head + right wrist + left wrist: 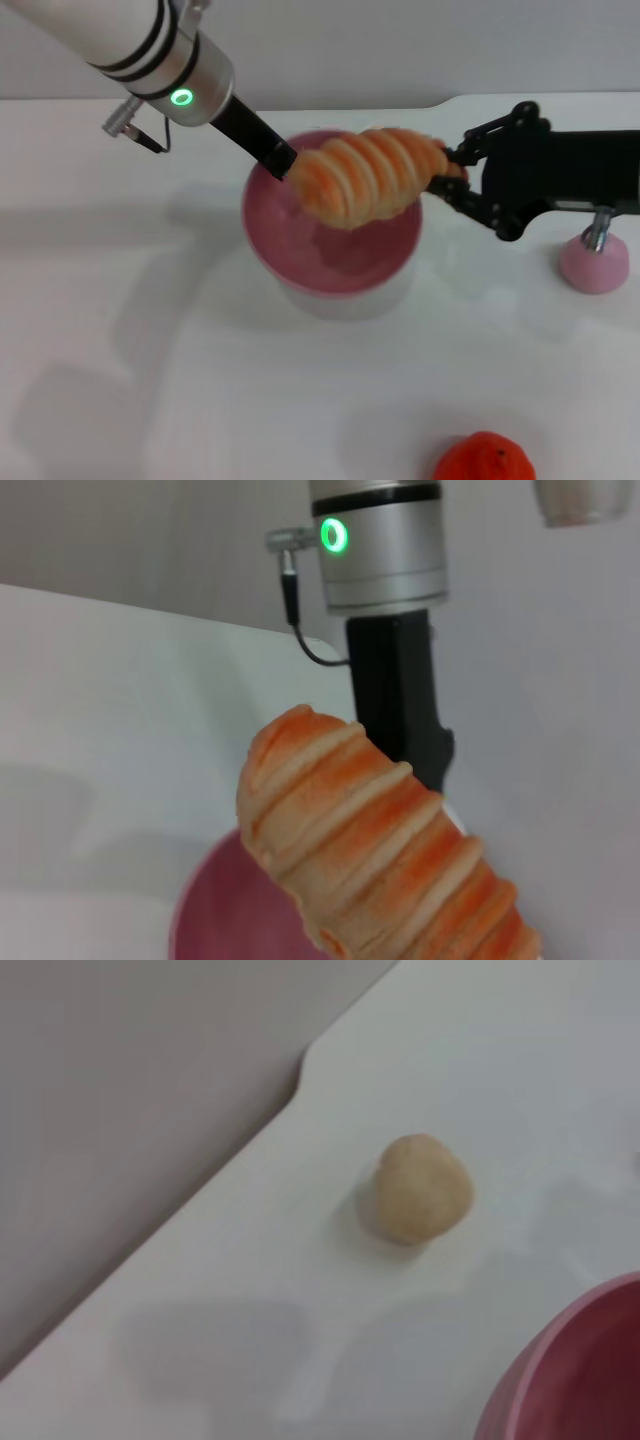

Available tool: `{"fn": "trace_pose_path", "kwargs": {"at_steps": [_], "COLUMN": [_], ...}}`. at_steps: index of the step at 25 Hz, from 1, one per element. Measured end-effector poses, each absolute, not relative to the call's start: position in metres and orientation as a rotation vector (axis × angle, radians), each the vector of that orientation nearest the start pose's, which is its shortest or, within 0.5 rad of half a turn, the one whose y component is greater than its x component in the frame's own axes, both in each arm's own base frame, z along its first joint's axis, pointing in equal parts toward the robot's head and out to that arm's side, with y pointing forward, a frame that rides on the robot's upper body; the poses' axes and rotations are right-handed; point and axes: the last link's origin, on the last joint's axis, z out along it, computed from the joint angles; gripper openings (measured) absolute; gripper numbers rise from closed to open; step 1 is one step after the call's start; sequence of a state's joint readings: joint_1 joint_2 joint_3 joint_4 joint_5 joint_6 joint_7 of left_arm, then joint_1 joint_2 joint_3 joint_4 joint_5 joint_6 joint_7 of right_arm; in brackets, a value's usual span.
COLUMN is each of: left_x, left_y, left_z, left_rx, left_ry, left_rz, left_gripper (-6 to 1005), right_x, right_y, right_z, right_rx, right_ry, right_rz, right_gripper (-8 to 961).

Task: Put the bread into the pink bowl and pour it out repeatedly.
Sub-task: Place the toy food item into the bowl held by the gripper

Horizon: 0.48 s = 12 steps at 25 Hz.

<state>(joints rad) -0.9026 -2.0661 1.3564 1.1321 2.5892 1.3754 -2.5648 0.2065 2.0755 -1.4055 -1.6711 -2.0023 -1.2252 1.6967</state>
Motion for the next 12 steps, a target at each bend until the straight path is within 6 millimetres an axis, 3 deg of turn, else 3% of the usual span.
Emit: {"fn": "trace_pose_path", "kwargs": {"at_steps": [12], "left_x": [-0.099], "left_y": [0.412], "left_z": [-0.021], "left_rx": [-2.617], "left_ry": [-0.672], "left_rz": [0.368], "left_gripper": [41], "right_x": [0.145], "right_y": [0.32], "right_z": [0.014], "right_rx": [-2.681], "right_ry": [-0.138], "right_rz": [0.204], "right_gripper": [175]}}
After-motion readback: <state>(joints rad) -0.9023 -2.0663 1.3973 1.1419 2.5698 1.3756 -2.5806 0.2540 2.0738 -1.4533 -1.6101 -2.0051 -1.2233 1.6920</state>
